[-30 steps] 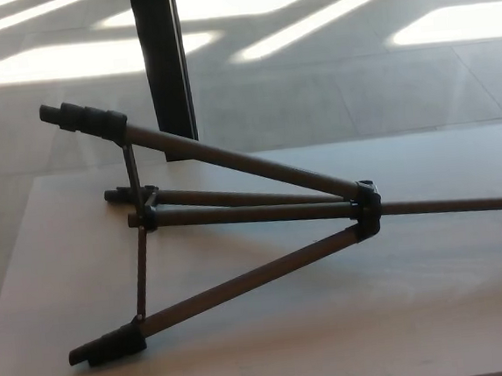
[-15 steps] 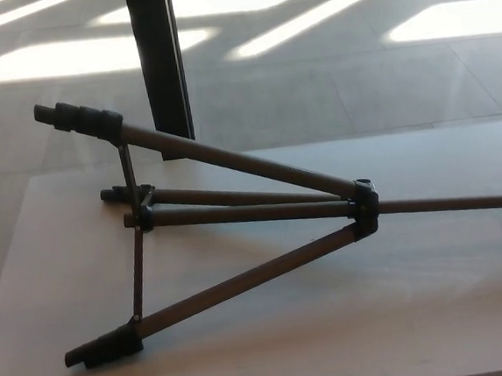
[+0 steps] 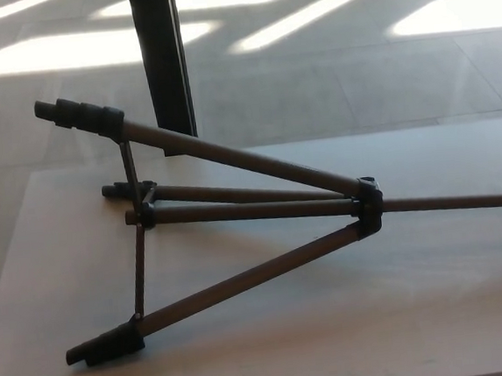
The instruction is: Use both hands of the robot to pick up the tripod lying in the middle of the desk and make it stand upright on the desk
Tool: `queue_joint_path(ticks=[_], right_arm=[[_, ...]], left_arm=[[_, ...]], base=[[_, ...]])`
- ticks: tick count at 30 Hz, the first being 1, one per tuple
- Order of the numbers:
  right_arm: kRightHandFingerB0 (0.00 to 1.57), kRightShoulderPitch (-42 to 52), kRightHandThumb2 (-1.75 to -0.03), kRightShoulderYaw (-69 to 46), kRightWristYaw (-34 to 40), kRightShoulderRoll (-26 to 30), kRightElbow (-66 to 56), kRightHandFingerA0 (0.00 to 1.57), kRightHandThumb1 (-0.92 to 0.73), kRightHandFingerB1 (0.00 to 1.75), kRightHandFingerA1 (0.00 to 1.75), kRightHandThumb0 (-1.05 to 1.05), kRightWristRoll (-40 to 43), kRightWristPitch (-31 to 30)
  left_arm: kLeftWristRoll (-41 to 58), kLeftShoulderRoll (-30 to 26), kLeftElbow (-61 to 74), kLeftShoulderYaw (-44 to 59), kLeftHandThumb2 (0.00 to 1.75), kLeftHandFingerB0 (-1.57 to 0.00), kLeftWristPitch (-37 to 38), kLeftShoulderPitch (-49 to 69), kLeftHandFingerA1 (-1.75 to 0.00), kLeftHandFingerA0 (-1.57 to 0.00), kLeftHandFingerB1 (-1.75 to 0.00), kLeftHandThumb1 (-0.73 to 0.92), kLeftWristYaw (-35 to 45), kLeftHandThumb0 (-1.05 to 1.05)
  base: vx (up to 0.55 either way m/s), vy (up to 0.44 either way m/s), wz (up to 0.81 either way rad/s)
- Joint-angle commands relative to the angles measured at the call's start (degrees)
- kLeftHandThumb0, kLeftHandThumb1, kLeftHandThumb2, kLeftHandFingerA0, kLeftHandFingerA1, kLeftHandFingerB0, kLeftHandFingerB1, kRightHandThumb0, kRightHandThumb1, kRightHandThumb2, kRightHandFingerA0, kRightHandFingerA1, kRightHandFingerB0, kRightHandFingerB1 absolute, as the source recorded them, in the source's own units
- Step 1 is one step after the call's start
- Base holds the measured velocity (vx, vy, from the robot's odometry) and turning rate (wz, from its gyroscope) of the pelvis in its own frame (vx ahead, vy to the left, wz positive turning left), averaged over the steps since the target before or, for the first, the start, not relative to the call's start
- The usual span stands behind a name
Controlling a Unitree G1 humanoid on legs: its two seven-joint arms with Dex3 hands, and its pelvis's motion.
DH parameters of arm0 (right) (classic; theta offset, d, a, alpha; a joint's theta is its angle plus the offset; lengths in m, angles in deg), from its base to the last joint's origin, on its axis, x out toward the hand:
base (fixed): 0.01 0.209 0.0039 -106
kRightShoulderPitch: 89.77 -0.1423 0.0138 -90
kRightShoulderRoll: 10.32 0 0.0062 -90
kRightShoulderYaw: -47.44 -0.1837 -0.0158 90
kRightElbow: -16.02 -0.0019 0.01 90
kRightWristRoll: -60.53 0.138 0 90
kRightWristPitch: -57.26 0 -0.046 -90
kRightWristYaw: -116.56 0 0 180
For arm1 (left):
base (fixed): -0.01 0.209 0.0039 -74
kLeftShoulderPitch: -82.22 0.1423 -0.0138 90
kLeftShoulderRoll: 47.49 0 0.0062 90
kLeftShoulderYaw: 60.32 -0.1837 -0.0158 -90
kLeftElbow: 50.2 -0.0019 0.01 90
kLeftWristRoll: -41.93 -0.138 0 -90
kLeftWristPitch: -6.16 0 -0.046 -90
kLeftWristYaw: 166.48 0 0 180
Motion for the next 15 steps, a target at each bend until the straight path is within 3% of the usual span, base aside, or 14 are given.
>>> queue_joint_path(ticks=[1, 2, 8, 11, 15], right_arm=[[0.34, -4.4, -0.63, 20.8, 3.7, -3.8, -27.0, 0.39, -0.74, 0.37, 0.54, -0.77, 4.2, -10.8], [0.35, -4.7, -0.61, 23.5, 3.7, -5.4, -27.1, 0.41, -0.71, 0.37, 0.56, -0.78, 4.3, -11.4], [0.37, -4.8, -0.62, 33.7, 5.5, -10.0, -26.8, 0.44, -0.72, 0.38, 0.55, -0.79, -0.2, -13.2], [0.38, -3.5, -0.63, 39.9, 5.4, -11.8, -26.3, 0.4, -0.74, 0.39, 0.54, -0.76, -2.3, -14.0], [0.4, -1.9, -0.63, 45.5, 5.0, -13.1, -25.3, 0.41, -0.76, 0.42, 0.58, -0.74, -4.6, -13.1]], left_arm=[[-2.9, -11.3, 17.7, -19.0, 1.04, -0.15, -8.7, -22.4, -0.64, -0.37, -0.5, 0.57, 5.3, -0.68], [-4.0, -10.6, 17.1, -21.5, 0.63, -0.29, -8.5, -24.7, -0.54, -0.37, -0.41, 0.76, 6.4, -0.73], [-6.4, -9.0, 16.0, -30.0, 0.62, -0.31, -10.5, -31.4, -0.5, -0.37, -0.36, 0.75, 9.4, -0.79], [-9.6, -7.8, 13.1, -35.9, 0.62, -0.38, -7.9, -34.6, -0.53, -0.41, -0.36, 0.72, 11.5, -0.81], [-15.7, -8.9, 10.0, -43.2, 0.63, -0.35, -3.7, -37.6, -0.49, -0.42, -0.34, 0.75, 14.1, -0.82]], base=[[0.0, 0.0, 0.0], [0.0, 0.0, 0.0], [0.0, 0.0, 0.0], [0.0, 0.0, 0.0], [0.0, 0.0, 0.0]])
